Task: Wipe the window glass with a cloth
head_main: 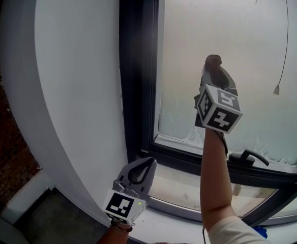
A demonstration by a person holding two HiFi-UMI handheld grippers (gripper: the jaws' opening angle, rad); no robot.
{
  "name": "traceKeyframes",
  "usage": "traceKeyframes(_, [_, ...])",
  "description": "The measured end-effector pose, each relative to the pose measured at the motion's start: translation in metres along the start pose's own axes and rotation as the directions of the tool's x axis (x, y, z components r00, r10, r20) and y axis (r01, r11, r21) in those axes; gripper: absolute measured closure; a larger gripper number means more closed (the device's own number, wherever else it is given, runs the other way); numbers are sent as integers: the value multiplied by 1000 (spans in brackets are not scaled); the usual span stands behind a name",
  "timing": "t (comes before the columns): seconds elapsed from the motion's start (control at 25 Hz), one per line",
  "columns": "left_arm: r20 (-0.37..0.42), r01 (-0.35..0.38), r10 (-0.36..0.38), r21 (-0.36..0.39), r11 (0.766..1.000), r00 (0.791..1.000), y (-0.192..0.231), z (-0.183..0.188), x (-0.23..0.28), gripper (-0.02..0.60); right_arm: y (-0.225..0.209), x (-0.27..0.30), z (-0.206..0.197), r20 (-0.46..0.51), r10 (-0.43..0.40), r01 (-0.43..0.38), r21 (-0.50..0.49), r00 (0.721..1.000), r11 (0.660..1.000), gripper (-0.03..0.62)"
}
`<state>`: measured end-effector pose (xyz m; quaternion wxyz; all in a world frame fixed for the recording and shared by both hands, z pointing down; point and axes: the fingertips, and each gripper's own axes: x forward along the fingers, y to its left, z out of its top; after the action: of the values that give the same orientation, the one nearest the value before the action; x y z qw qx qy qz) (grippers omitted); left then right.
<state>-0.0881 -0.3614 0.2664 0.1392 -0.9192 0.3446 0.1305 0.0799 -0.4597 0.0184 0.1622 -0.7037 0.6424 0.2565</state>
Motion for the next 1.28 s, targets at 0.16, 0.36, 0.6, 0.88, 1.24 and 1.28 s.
traceKeyframes(0.16, [1, -21, 21, -9, 1000, 1000, 11, 1, -9, 561, 21, 8, -5, 0, 20, -20, 5, 1000, 1000, 493])
traceKeyframes(0.36, [6, -56, 56, -10, 998, 998, 31, -5, -18, 561, 45, 17, -9, 1, 41, -41, -11, 999, 999, 493])
traceKeyframes(0.6, [9, -75, 75, 2, 997, 997, 39, -1, -22, 561, 71, 27, -18, -3, 62, -62, -33, 998, 998, 493])
traceKeyframes(0.88, [22, -94, 93, 17, 995, 995, 51, 5, -26, 561, 101, 38, -25, -13, 118, -118, 16, 993, 993, 493])
traceKeyframes(1.24, [10, -105, 104, 32, 994, 994, 57, 6, -30, 561, 122, 50, -29, -29, 153, -151, 48, 988, 987, 494])
traceKeyframes(1.28, [11, -105, 105, 33, 994, 994, 57, 7, -30, 561, 122, 51, -27, -25, 151, -149, 53, 988, 987, 494])
